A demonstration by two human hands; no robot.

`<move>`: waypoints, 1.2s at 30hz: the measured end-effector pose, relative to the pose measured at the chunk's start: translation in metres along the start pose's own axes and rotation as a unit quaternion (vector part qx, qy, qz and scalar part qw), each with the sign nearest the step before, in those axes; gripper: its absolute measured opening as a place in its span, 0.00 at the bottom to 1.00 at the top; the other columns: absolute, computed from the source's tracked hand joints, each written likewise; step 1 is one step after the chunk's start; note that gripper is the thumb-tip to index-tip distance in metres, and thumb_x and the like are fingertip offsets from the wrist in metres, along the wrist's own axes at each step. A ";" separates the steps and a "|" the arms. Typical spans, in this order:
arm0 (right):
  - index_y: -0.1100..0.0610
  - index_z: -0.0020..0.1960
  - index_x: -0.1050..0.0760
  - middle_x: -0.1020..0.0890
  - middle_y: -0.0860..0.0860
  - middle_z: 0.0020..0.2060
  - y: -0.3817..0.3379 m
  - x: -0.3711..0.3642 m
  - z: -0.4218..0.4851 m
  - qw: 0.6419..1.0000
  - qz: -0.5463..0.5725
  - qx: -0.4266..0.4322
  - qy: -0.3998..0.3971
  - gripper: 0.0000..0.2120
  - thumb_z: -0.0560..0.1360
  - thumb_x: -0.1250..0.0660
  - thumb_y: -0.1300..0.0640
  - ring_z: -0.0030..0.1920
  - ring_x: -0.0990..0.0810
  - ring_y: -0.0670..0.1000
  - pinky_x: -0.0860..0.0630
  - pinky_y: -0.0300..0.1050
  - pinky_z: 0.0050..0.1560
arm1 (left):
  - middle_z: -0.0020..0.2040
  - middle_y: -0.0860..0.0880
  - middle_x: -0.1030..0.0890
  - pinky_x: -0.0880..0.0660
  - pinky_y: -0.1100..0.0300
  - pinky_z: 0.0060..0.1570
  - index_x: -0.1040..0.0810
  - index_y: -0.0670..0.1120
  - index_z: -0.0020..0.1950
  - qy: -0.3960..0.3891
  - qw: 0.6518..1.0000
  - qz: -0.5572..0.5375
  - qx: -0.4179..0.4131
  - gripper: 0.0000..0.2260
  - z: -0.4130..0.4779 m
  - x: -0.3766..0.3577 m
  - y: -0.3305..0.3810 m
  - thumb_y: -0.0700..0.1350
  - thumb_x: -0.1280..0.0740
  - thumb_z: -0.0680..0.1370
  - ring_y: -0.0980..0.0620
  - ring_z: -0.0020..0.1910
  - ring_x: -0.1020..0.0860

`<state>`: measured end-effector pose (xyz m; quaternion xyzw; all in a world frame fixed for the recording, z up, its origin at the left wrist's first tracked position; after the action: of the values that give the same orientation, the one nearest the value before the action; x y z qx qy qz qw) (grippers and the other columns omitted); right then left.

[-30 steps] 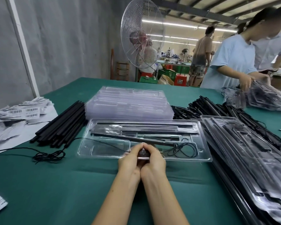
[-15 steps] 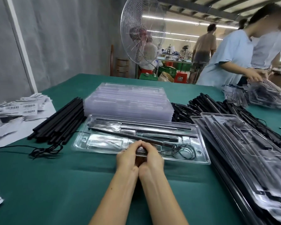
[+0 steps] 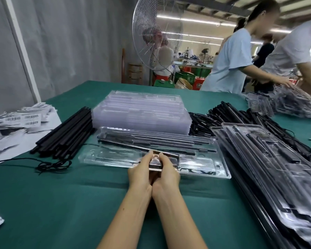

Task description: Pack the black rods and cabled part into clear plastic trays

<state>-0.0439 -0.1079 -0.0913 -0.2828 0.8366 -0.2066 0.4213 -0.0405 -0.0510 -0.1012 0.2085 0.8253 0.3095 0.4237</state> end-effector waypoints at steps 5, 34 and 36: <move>0.60 0.36 0.26 0.23 0.53 0.24 -0.002 0.000 -0.002 0.999 0.034 -0.009 -0.025 0.07 0.72 0.32 0.62 0.23 0.23 0.51 0.26 0.39 0.24 | 0.36 0.43 0.20 0.22 0.57 0.32 0.24 0.43 0.40 -0.005 1.000 -0.020 0.010 0.09 0.000 -0.001 0.001 0.47 0.31 0.77 0.47 0.31 0.22; 0.68 0.46 0.26 0.22 0.58 0.32 -0.110 0.062 0.050 0.927 -0.344 0.145 -0.022 0.04 0.72 0.34 0.74 0.29 0.24 0.51 0.23 0.37 0.24 | 0.48 0.36 0.21 0.22 0.46 0.26 0.25 0.35 0.47 -0.119 0.983 0.024 0.135 0.11 0.019 0.048 0.042 0.38 0.44 0.82 0.40 0.46 0.23; 0.66 0.40 0.28 0.24 0.57 0.30 -0.109 0.063 0.051 0.921 -0.355 0.161 -0.008 0.06 0.73 0.35 0.73 0.28 0.25 0.51 0.25 0.36 0.22 | 0.48 0.36 0.21 0.23 0.45 0.26 0.25 0.34 0.48 -0.122 0.983 0.022 0.134 0.11 0.017 0.047 0.043 0.38 0.44 0.82 0.39 0.46 0.22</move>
<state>0.0003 -0.2370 -0.0934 -0.4912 0.6329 -0.4725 0.3672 -0.0491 0.0141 -0.1064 0.3179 0.7968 0.1773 0.4823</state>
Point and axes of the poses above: each hand's wrist, its own z-axis towards the middle knuckle, its own x-axis out of the back of the hand, y = z × x, the point moved 4 cm from there along z, towards the middle knuckle
